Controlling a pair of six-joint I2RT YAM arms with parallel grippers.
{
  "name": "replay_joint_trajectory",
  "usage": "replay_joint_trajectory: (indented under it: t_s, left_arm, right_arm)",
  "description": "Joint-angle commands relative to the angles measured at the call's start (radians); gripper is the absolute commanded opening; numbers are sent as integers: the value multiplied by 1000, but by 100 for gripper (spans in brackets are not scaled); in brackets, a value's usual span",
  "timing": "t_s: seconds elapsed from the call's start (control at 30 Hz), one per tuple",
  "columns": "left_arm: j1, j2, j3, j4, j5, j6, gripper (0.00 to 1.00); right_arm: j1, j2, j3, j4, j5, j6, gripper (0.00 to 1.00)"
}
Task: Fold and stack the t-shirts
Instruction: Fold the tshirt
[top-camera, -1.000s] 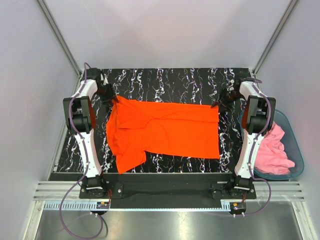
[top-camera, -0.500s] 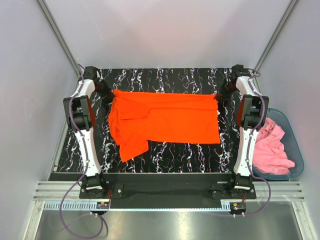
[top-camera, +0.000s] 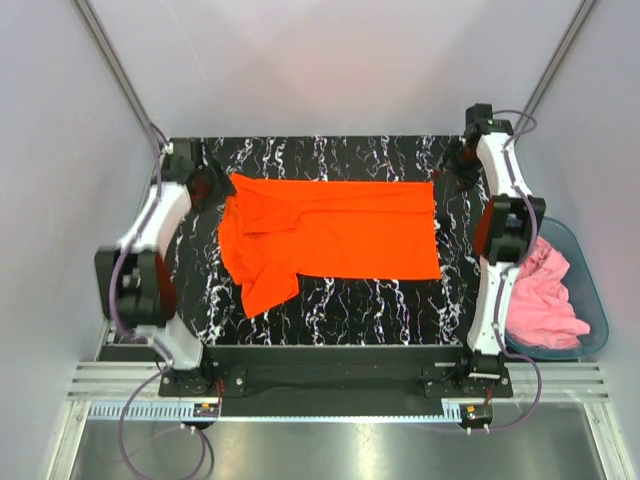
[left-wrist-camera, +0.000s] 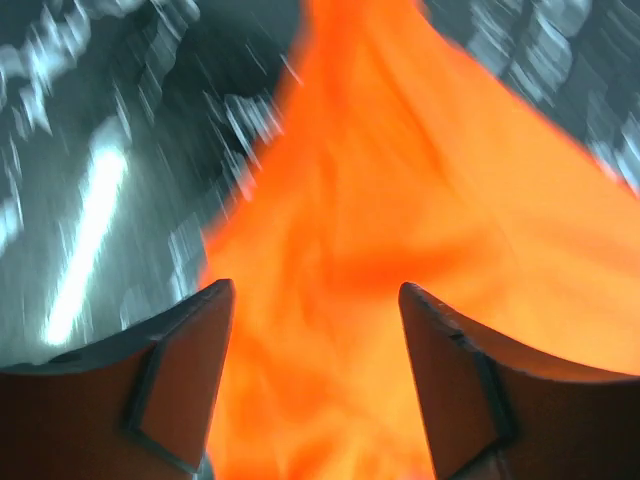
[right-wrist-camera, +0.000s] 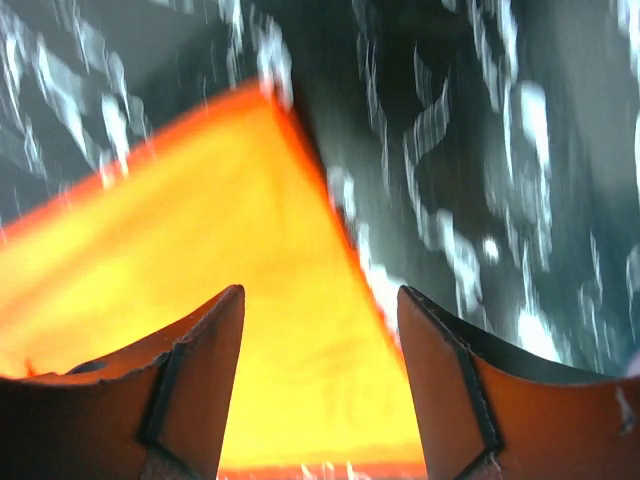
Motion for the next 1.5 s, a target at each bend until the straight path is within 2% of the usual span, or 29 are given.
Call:
replay_joint_trajectory:
  t_s: [0.0, 0.03, 0.07, 0.13, 0.2, 0.27, 0.33, 0.47, 0.7, 0.77, 0.87, 0.97, 1.0, 1.07, 1.13, 1.3, 1.47]
  left_arm:
    - [-78, -274, -201, -18, -19, -5, 69]
    - [-101, -334, -329, -18, -9, -25, 68]
    - [-108, -442, -386, -29, -9, -40, 66]
    - [-116, -544, -533, -47, 63, -105, 64]
    - [-131, -667, -610, -81, 110, -145, 64]
    - [-187, -756, -692, -137, 86, -209, 64]
    - [-242, -807, -779, -141, 65, -279, 64]
    - [-283, -855, -885, -144, 74, -378, 63]
    - [-308, -747, -928, -72, 46, -375, 62]
    - [-308, -712, -957, 10, 65, -378, 60]
    - [-311, -640, -954, 38, 80, -375, 55]
    - [-311, -614, -951, 42, 68, -357, 36]
    - [-311, -620, -948, 40, 63, -350, 25]
    - [-311, -646, -948, 42, 62, -340, 10]
    - [-311, -686, -938, 37, 68, -323, 0]
    - [-313, -796, -895, -43, 104, -307, 0]
    - [-316, -903, -855, -118, 118, -294, 0]
  right_arm:
    - [63, -281, -214, -33, -4, 4, 70]
    - [101, -377, -278, 7, -48, -5, 70]
    - [117, -424, -399, 26, -73, -6, 70]
    - [140, -557, -524, 85, -168, 1, 70]
    - [178, -704, -714, 133, -214, 9, 70]
    - [207, -787, -873, 181, -259, 18, 70]
    - [232, -885, -961, 199, -286, 26, 70]
    - [239, -1002, -1173, 219, -311, 50, 70]
    - [241, -1116, -1299, 228, -307, 67, 70]
    - [241, -1130, -1316, 228, -287, 79, 70]
    - [241, -1135, -1330, 219, -222, 139, 69]
    - [240, -1122, -1347, 218, -130, 211, 69]
    - [236, -1099, -1353, 221, -118, 230, 69]
    - [232, -1067, -1363, 231, -89, 274, 68]
    - [204, -1026, -1374, 256, -51, 322, 61]
    - [128, -952, -1425, 400, -60, 345, 54]
    - [82, -926, -1448, 437, -29, 359, 50]
